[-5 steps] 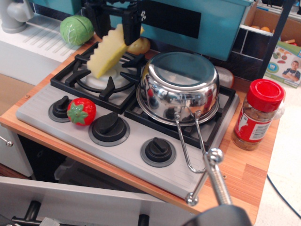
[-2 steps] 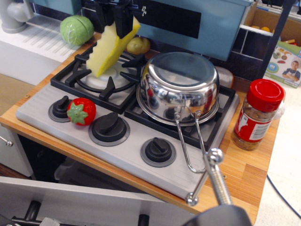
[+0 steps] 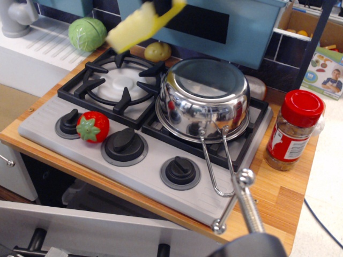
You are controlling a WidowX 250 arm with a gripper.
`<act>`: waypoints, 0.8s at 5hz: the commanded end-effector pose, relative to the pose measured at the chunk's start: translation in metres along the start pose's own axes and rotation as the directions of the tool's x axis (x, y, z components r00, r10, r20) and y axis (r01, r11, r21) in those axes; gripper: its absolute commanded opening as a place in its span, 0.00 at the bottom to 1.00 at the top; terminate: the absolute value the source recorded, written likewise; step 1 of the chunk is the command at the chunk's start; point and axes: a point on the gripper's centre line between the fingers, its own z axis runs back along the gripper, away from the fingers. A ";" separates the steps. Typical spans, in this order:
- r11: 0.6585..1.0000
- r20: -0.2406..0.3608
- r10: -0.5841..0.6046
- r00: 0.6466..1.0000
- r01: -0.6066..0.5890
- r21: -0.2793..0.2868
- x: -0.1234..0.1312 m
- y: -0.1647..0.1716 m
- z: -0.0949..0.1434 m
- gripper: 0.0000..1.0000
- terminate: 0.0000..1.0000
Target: Wipe pot with sponge
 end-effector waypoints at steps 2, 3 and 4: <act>0.990 0.029 -0.115 0.993 0.117 -0.083 -0.006 -0.075 0.015 0.00 0.00; 0.986 -0.016 -0.148 0.989 0.147 -0.080 -0.010 -0.091 -0.005 0.00 0.00; 0.981 -0.031 -0.158 0.987 0.153 -0.115 -0.009 -0.099 -0.024 0.00 0.00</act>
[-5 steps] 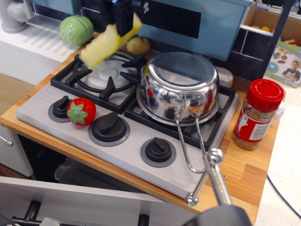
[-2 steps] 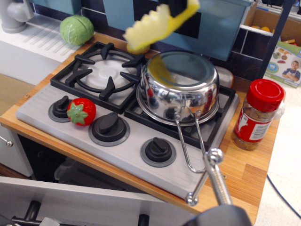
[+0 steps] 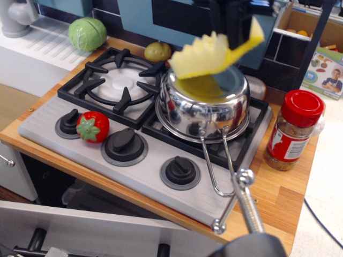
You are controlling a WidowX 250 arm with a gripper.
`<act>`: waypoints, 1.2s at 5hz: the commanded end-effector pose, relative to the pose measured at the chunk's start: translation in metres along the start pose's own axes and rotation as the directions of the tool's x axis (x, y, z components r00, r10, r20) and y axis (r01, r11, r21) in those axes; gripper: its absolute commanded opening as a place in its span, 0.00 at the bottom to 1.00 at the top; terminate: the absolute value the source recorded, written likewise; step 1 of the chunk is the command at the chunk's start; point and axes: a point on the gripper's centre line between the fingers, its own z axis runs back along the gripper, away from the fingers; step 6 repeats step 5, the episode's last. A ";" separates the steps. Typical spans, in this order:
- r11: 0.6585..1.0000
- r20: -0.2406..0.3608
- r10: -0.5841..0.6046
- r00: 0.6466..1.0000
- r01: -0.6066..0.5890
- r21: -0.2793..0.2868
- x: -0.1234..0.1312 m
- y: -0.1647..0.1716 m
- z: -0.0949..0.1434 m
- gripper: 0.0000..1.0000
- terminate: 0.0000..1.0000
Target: Wipe pot with sponge
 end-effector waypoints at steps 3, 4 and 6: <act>0.976 -0.054 -0.122 0.991 0.110 -0.186 0.005 -0.044 0.003 0.00 0.00; 0.964 -0.082 -0.172 0.982 0.150 -0.219 -0.005 -0.059 0.002 0.00 0.00; 0.956 -0.084 -0.204 0.975 0.179 -0.234 -0.018 -0.070 0.005 0.00 1.00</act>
